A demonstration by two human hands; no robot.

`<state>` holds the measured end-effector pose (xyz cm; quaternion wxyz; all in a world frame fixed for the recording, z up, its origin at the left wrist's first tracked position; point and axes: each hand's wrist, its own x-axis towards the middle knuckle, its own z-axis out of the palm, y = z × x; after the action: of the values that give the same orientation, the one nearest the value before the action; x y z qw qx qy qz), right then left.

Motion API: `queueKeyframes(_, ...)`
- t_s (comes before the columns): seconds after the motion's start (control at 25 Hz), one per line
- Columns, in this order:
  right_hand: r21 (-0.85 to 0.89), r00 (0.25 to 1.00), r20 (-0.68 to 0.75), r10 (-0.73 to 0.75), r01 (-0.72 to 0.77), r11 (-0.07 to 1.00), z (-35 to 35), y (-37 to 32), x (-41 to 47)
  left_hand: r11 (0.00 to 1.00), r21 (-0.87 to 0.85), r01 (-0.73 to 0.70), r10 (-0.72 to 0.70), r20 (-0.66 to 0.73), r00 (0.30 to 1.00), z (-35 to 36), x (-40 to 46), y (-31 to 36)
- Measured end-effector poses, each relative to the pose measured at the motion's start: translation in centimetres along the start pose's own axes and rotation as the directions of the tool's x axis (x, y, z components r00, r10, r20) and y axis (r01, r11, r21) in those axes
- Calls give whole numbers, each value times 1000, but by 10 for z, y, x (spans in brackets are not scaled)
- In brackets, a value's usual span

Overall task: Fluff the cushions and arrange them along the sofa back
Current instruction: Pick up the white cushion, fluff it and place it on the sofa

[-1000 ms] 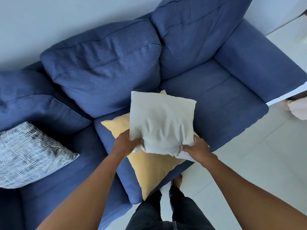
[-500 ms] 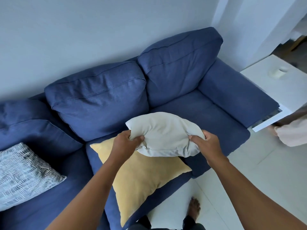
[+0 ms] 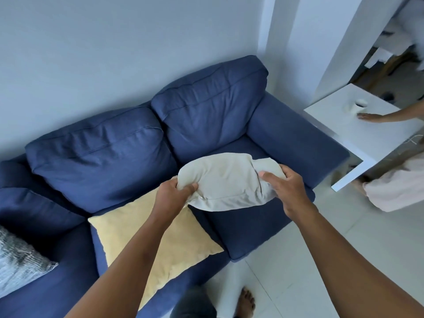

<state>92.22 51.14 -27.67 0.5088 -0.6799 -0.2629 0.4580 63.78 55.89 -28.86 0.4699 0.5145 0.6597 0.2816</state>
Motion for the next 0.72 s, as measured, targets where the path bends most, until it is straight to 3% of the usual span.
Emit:
queueKeyframes(0.44,-154,999,-48,-16,9,988,-7,-20,110,989,-107,105,-110,-43,993,49,82,17)
queueKeyframes(0.72,-260,999,-25,-21,14,965,22,-54,215,983,-11,183,-183,-39,982,63,162,27)
